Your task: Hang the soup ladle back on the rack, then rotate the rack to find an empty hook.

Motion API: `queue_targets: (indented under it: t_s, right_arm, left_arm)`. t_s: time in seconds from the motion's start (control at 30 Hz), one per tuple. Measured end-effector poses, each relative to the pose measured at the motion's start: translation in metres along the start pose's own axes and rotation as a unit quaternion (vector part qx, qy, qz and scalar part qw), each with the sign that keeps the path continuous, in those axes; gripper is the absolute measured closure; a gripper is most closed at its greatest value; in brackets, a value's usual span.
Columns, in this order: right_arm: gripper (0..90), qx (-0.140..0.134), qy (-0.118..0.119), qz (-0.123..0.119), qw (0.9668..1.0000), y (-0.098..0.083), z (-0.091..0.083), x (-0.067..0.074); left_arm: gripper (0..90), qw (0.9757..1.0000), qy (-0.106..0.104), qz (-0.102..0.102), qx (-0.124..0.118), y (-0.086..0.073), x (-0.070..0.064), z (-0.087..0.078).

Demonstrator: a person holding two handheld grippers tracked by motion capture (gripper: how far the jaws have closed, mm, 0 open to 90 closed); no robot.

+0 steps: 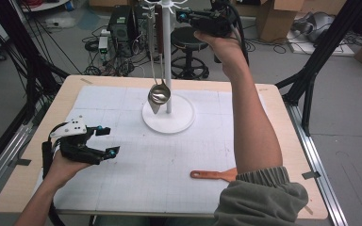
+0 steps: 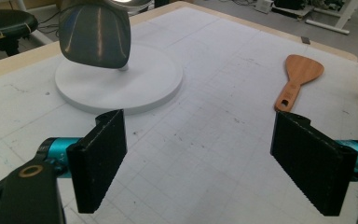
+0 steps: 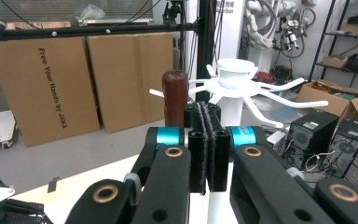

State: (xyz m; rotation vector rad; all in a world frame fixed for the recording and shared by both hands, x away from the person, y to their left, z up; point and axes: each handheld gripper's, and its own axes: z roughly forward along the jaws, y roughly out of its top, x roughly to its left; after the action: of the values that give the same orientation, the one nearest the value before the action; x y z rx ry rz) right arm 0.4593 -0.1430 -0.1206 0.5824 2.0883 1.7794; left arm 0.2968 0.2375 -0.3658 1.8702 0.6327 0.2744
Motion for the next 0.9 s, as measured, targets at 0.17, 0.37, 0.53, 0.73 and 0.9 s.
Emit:
queue_targets:
  t_s: [0.17,0.37,0.53,0.73,0.9]
  right_arm:
    - [89.5,-0.001,0.002,-0.002,1.0000,0.001,0.003,0.004]
    - [89.6,-0.001,0.004,-0.008,1.0000,0.002,0.010,0.011]
    - [89.6,-0.001,0.007,-0.011,0.9999,0.003,0.014,0.014]
    - [89.6,-0.002,0.008,-0.013,0.9999,0.003,0.019,0.018]
    - [89.6,-0.002,0.006,-0.015,0.9999,0.004,0.021,0.020]
  left_arm:
    - [19.0,1.0000,-0.001,0.001,0.001,0.000,-0.001,0.000]
    - [19.1,1.0000,-0.001,0.001,-0.001,0.000,0.000,0.000]
    - [19.0,1.0000,-0.001,0.001,-0.001,0.000,0.000,-0.001]
    - [19.1,1.0000,-0.001,0.001,0.000,0.000,0.000,0.000]
    - [19.0,1.0000,-0.001,0.001,0.000,0.000,0.000,0.000]
